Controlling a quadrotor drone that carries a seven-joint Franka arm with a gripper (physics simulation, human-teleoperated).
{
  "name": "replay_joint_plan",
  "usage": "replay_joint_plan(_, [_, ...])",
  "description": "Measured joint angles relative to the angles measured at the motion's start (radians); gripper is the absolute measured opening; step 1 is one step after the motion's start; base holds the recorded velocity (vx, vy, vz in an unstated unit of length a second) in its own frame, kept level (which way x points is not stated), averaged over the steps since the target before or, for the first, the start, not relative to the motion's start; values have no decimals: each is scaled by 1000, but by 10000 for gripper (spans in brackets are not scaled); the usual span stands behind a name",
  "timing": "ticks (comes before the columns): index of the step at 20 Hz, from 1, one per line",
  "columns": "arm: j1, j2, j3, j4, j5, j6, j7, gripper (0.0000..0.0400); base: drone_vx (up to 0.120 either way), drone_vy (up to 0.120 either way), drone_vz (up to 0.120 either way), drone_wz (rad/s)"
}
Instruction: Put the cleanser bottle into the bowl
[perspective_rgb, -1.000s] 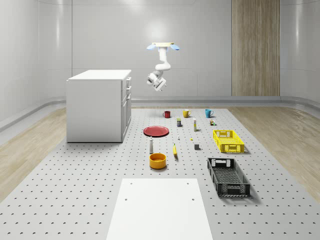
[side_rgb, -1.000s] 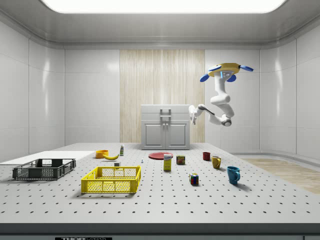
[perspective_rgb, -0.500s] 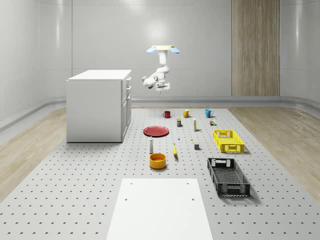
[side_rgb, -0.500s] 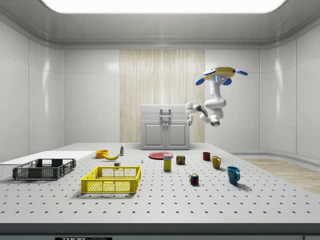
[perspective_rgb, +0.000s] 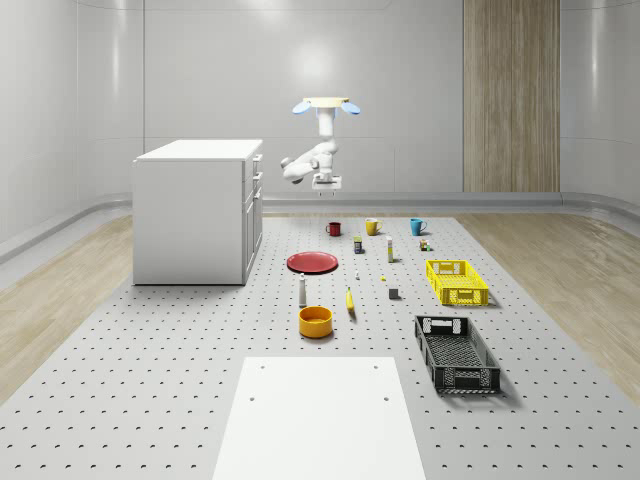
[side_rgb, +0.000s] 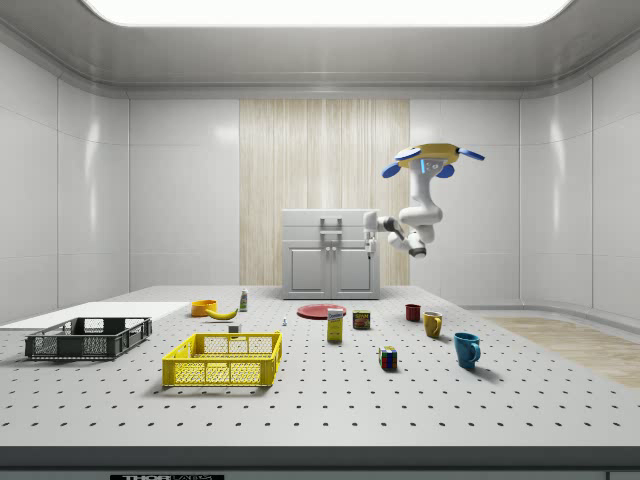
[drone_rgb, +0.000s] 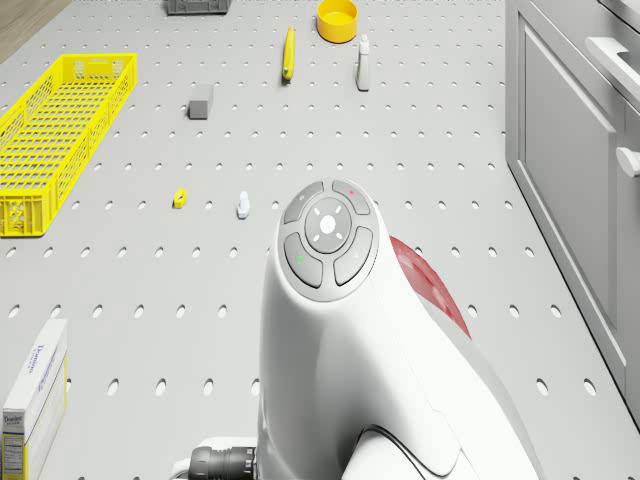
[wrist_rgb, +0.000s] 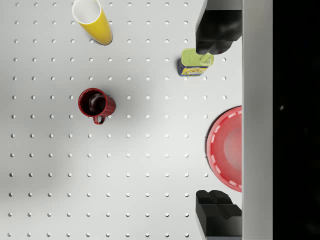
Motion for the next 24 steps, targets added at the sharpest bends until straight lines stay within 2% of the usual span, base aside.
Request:
replay_joint_plan(4, [-16, -23, 11, 1, 8, 14, 13, 400, 120, 30, 0, 0])
replay_joint_plan(12, [-37, -66, 28, 4, 29, 48, 31, 400, 120, 0, -120, 0])
replay_joint_plan(19, [-50, -101, 40, 6, 48, 80, 44, 400, 120, 0, -6, 0])
replay_joint_plan(24, [-58, -125, 47, 8, 60, 102, 51, 400, 120, -48, 0, 0])
